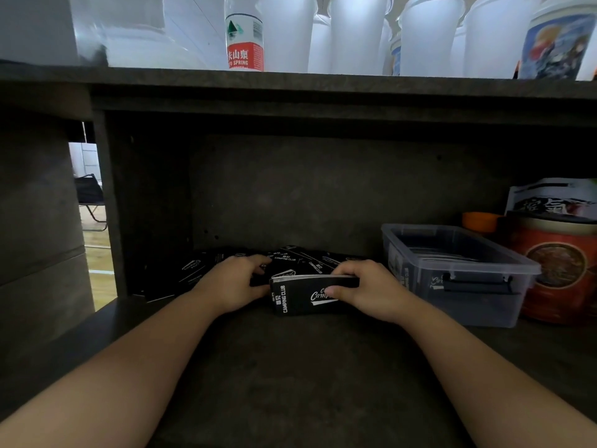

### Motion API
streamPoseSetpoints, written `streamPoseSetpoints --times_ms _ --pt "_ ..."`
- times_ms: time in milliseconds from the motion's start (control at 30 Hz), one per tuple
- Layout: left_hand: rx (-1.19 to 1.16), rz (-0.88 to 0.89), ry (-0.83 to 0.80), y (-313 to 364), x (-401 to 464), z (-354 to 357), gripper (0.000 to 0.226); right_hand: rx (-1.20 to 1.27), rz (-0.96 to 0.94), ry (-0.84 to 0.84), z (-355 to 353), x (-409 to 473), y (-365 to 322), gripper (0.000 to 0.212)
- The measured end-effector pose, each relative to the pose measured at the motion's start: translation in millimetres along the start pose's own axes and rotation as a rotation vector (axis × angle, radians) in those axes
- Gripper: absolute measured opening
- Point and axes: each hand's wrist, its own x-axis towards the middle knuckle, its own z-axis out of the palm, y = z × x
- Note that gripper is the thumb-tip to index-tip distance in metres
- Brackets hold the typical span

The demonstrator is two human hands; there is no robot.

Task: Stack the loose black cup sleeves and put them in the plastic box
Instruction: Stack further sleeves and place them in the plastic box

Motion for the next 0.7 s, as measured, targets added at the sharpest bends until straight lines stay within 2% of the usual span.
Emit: streamPoseSetpoints --times_ms 100,167,233,300,367,400,467,533,600,633,700 --pt "0.220 0.075 0.009 5.9 -0.8 -2.9 0.034 0.010 0.004 0.001 -0.4 -0.4 -0.8 0.013" --pt "0.249 0.067 0.196 12.5 -1.4 -3.7 0.025 0.026 0.007 0.009 -0.4 -1.0 -2.1 0.027" --pt "0.129 0.022 0.449 16.4 -2.6 -6.6 0.025 0.060 0.021 0.029 0.4 -1.9 -3.0 0.055" --pt "-0.060 0.013 0.602 19.0 -4.7 -12.2 0.020 0.080 0.033 0.059 1.4 -2.9 -4.6 0.085" --pt "-0.266 0.042 0.556 19.8 -6.3 -16.5 0.013 0.110 0.044 0.083 2.3 -3.4 -6.6 0.106" --pt "-0.377 0.065 0.467 20.2 -7.3 -16.8 0.014 0.117 0.048 0.090 2.4 -3.1 -7.0 0.109" --pt "-0.559 0.063 0.212 24.5 -11.0 -12.5 0.026 0.097 0.042 0.083 2.8 -1.7 -5.7 0.101" --pt "-0.626 -0.001 0.035 28.7 -13.5 -7.9 0.042 0.043 -0.007 0.048 3.1 0.2 -2.3 0.065" --pt "-0.617 -0.065 0.072 29.5 -12.1 -8.0 0.052 -0.001 -0.052 0.027 3.1 0.5 -1.8 0.025" --pt "-0.545 -0.070 0.156 27.1 -9.8 -8.2 0.050 -0.002 -0.056 0.013 2.3 -0.4 -2.5 0.015" --pt "-0.308 -0.027 0.288 20.8 -6.1 -9.9 0.029 -0.003 -0.050 -0.004 -0.6 -1.4 -3.7 0.009"
